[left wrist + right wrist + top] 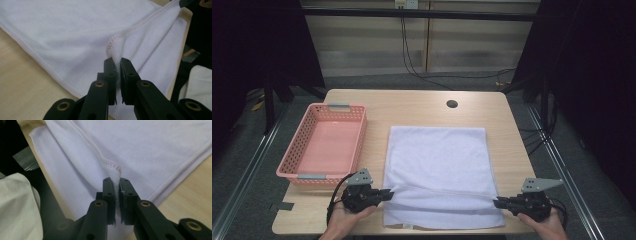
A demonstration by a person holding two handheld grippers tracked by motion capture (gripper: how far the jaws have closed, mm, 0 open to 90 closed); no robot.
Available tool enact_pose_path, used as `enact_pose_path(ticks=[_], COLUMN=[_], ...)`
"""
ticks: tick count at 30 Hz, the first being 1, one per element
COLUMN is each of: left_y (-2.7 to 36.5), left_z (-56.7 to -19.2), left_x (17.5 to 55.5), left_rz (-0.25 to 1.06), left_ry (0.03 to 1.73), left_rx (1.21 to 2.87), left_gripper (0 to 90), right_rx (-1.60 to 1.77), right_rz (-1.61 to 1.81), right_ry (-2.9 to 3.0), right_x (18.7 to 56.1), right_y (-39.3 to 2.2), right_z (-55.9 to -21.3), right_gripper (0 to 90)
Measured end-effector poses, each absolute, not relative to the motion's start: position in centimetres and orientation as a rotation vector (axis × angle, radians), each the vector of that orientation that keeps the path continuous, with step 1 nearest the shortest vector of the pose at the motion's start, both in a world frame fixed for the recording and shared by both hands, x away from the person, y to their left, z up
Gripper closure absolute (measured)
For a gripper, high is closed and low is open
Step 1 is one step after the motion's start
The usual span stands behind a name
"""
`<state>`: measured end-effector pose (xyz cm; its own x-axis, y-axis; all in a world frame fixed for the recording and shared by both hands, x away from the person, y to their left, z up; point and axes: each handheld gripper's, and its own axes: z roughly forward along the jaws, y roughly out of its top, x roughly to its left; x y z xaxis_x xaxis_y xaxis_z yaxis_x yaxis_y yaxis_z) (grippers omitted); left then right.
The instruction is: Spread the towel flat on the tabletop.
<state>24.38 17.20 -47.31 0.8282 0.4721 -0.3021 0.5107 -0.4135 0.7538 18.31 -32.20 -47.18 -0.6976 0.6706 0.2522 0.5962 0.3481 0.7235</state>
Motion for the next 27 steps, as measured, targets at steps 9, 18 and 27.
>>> enact_pose_path(ticks=[9, 18, 27], left_y=[17.9, 18.9, 14.9], left_z=[-46.8, -45.9, -47.4], left_x=[22.6, 23.2, 29.7], left_rz=[-0.133, -0.105, -0.035], left_ry=[0.616, 0.639, 0.736], left_rx=[2.138, 2.068, 2.099], left_gripper=[78.6, 68.8, 66.9], right_rx=[1.131, 1.158, 1.201], right_rz=[1.252, 1.320, 1.261], right_ry=[2.635, 2.534, 2.429], right_x=[15.9, 15.9, 22.4], right_y=[-31.8, -32.9, -31.2], right_z=[-46.6, -46.1, -46.6], right_gripper=[71.3, 65.7, 60.4])
